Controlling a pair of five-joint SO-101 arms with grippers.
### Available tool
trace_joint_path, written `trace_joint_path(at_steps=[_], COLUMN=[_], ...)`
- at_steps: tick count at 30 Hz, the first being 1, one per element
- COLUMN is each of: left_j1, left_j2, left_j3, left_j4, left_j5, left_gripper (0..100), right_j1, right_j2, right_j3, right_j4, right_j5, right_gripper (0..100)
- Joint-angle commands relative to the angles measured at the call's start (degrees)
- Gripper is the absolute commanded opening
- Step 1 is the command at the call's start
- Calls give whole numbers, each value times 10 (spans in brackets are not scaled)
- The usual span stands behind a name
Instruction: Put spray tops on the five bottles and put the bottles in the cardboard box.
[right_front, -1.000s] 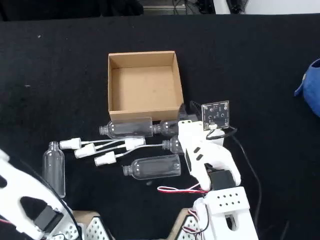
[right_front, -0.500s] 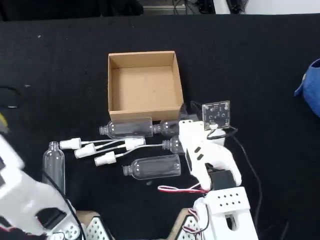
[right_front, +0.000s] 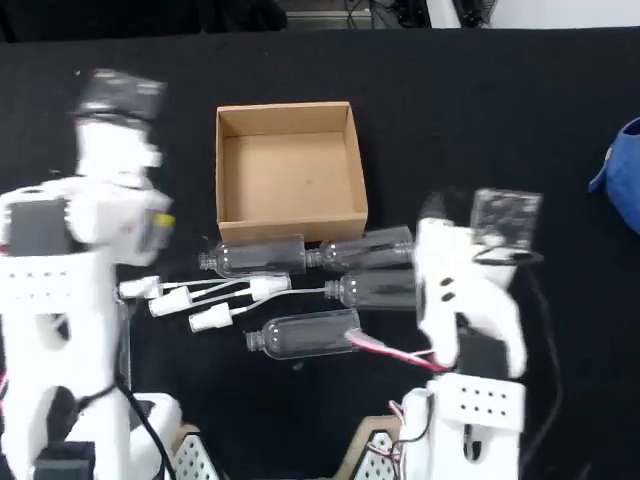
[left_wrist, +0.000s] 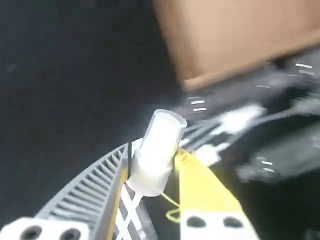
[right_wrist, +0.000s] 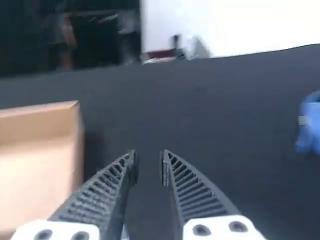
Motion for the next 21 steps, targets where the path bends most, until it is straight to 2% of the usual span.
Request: trace_joint_path(at_steps=[1, 6, 9, 15, 21], left_j1=[119, 240, 298, 404, 472], left_j2=[-11, -6, -6, 19, 138], left_j3=[-5, 0, -7, 21, 45], left_j4=[-23, -24, -33, -164, -248], left_j5=[28, 34, 34, 34, 34], left_gripper=[30, 30, 30, 30, 30], right_j1=[105, 232, 305, 463, 504], right_j2=[-13, -13, -10, -7, -11], right_j3=[-95, -120, -118, -102, -39], right_j4=[82, 162, 177, 177, 174], right_j5=[2, 3, 45, 113, 159], right_gripper=[74, 74, 74, 74, 74])
